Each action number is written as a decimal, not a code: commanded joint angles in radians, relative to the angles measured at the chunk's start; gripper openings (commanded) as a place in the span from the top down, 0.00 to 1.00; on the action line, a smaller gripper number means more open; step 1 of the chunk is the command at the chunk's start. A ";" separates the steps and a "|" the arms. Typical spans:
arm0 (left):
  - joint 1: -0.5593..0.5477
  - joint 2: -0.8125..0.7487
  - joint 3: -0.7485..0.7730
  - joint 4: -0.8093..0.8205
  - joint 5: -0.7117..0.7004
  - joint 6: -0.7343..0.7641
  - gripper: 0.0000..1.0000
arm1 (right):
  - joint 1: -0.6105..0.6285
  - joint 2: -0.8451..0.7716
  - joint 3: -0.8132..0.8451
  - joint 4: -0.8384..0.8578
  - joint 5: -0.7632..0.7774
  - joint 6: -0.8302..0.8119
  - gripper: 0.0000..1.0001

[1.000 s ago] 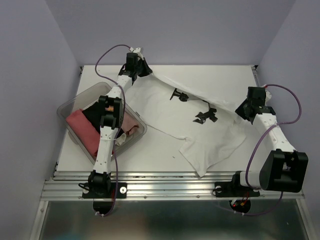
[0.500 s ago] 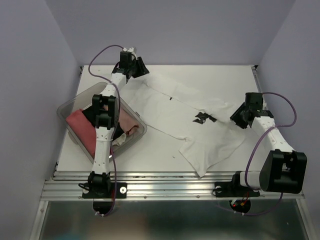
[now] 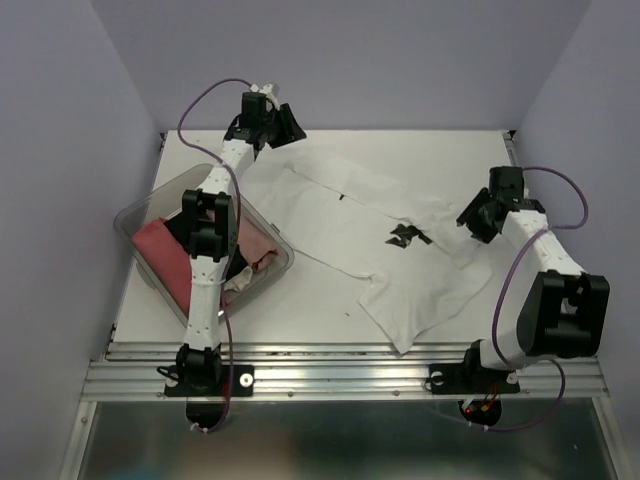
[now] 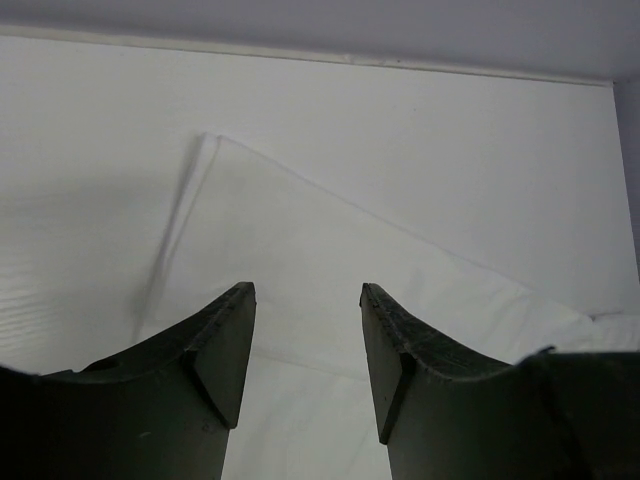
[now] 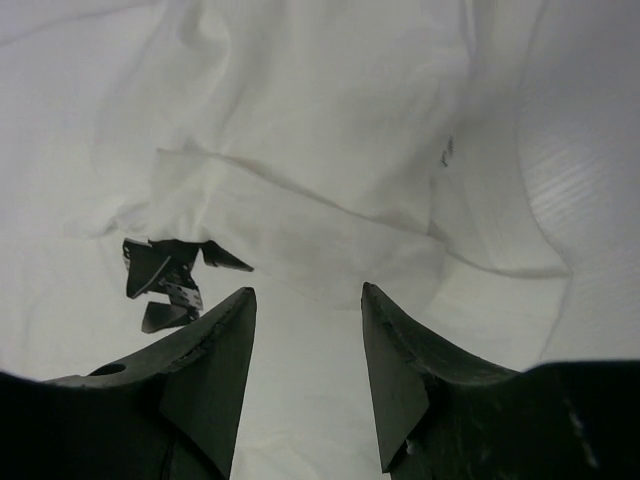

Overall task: Roll the t-shirts
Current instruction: Fold the T-shirt at the center of the board.

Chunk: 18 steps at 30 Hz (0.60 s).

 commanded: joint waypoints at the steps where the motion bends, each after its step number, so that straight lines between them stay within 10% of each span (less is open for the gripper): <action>1: -0.081 -0.024 0.062 -0.001 0.040 0.030 0.43 | 0.003 0.143 0.095 0.095 -0.091 -0.047 0.48; 18: -0.128 0.137 0.083 -0.019 -0.027 0.034 0.44 | 0.003 0.477 0.213 0.253 -0.320 -0.105 0.45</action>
